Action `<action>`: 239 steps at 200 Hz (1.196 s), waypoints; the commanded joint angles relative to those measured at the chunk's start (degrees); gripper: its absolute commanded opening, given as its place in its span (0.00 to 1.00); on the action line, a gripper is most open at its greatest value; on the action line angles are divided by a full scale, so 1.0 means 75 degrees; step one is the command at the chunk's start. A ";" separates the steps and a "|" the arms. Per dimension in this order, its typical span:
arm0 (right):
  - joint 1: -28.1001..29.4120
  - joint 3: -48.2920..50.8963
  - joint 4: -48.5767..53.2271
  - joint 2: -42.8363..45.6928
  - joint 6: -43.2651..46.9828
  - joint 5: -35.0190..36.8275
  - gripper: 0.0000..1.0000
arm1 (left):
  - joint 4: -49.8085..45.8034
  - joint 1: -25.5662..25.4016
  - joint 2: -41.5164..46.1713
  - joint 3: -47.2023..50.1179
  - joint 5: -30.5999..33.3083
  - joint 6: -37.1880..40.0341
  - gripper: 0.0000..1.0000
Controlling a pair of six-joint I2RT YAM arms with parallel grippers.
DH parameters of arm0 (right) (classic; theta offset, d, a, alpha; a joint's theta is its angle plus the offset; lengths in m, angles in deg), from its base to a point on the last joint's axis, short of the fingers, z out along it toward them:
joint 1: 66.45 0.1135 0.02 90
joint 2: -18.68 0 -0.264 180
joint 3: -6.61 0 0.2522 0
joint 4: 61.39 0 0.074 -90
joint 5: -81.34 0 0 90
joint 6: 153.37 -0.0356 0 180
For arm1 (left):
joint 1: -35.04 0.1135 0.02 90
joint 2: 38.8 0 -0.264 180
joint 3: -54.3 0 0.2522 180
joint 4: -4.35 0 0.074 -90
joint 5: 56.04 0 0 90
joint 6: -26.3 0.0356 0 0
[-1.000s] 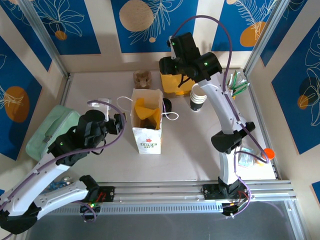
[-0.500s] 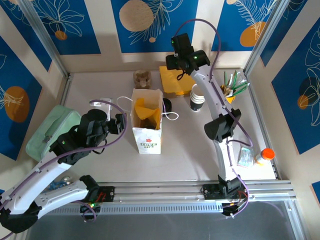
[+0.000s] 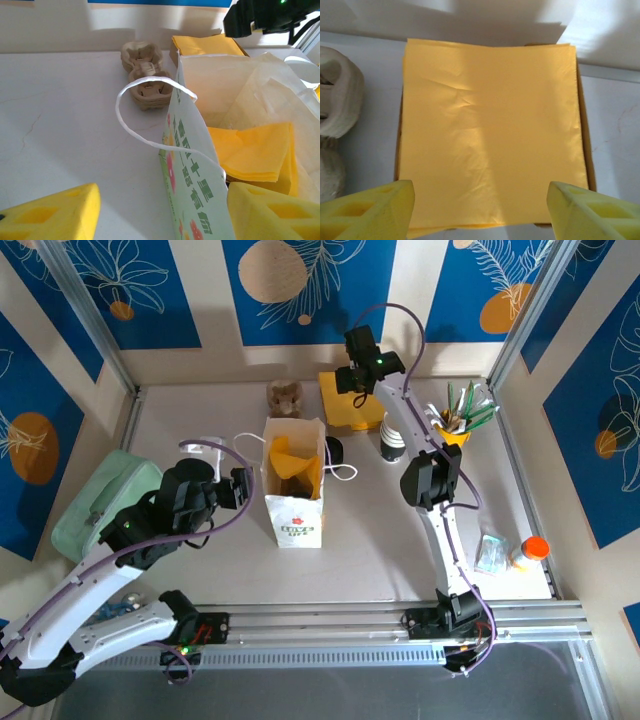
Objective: Pack the takeout coffee
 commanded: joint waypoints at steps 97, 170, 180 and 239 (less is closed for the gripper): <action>-0.0185 -0.0558 -0.0485 -0.1299 -0.0335 0.0111 0.74 | -0.0078 0.0060 0.0124 -0.0132 -0.0071 -0.0107 0.68; -0.0267 -0.0577 -0.0411 -0.1544 -0.0550 0.0098 0.75 | -0.0063 0.0061 0.0195 -0.0086 -0.0043 -0.0119 0.68; -0.0279 -0.0584 -0.0386 -0.1584 -0.0551 0.0115 0.75 | -0.0073 0.0058 0.0193 -0.0082 -0.0031 -0.0119 0.68; -0.0331 -0.0591 -0.0208 -0.1780 -0.0697 0.0037 0.75 | -0.0075 0.0061 0.0261 -0.0046 -0.0016 -0.0119 0.68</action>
